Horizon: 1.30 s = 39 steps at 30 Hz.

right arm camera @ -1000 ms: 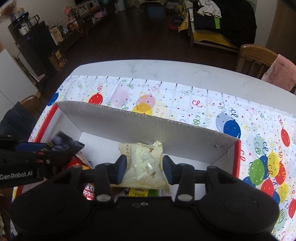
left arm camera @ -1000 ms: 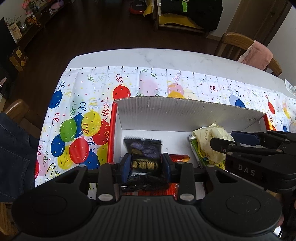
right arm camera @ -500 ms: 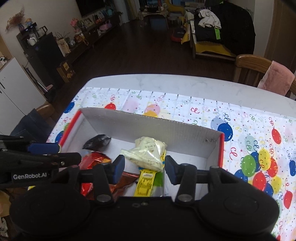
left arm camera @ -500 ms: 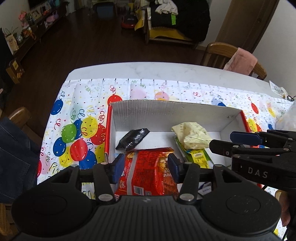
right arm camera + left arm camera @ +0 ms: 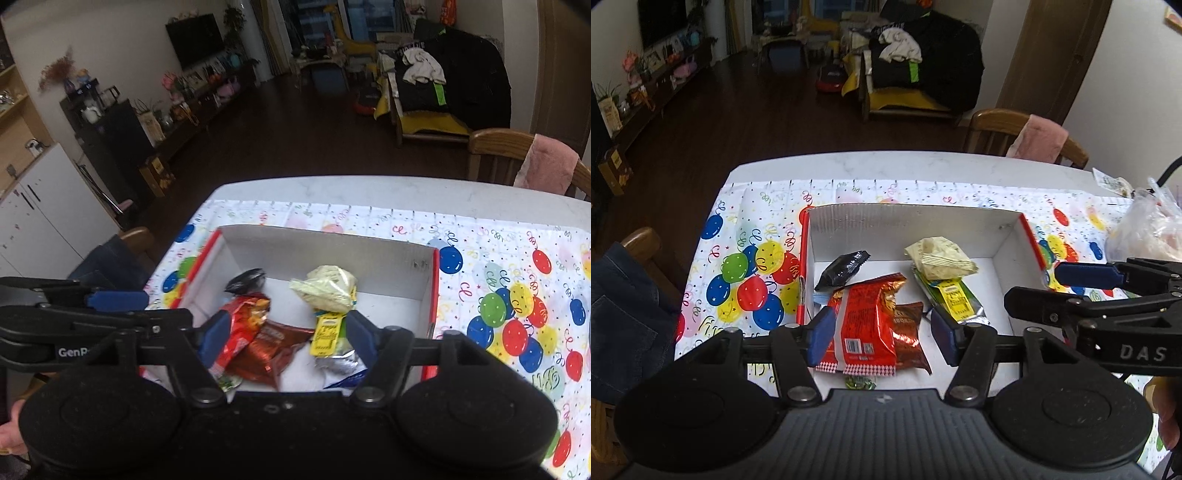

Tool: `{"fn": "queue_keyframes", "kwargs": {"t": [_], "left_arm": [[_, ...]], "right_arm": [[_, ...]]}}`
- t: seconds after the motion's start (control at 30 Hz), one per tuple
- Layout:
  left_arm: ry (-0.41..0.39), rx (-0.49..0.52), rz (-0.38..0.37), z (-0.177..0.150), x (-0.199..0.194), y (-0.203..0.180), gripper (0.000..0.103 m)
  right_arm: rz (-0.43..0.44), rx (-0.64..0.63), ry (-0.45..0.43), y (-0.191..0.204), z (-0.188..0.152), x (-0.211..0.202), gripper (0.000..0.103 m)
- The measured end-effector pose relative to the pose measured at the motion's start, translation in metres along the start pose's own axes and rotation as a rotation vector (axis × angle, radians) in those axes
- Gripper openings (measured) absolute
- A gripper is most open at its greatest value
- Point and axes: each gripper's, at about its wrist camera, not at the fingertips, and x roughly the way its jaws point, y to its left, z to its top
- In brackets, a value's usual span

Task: Organize snacks
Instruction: 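Open both tools to release the black packet and pastry bag into the box, then withdraw both tools from the box toward the last two snacks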

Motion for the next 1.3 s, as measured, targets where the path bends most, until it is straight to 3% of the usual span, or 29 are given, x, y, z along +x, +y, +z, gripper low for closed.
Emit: {"fn": "queue_keyframes", "kwargs": {"t": [0.63,0.8,0.9,1.07,1.3], "left_arm": [[-0.156,0.066,0.01,-0.064,-0.065,-0.006,0.07],[-0.151,0.056,0.007,-0.085,-0.067,0.002,0.071],[-0.147,0.047,0.001,-0.099,-0.067,0.006,0.078],[-0.134,0.016,0.014,-0.126,-0.06,0.016,0.08],[-0.082,-0.051,0.04,-0.163,-0.05,0.035,0.08]], "right_arm": [[0.05,-0.022,-0.095,0.027,-0.064,-0.066,0.089],[0.03,-0.034,-0.098,0.03,-0.09,-0.067,0.097],[0.014,-0.046,-0.072,0.032,-0.109,-0.06,0.097],[0.002,-0.079,-0.033,0.035,-0.143,-0.042,0.1],[0.065,-0.169,0.062,0.036,-0.175,-0.014,0.1]]}}
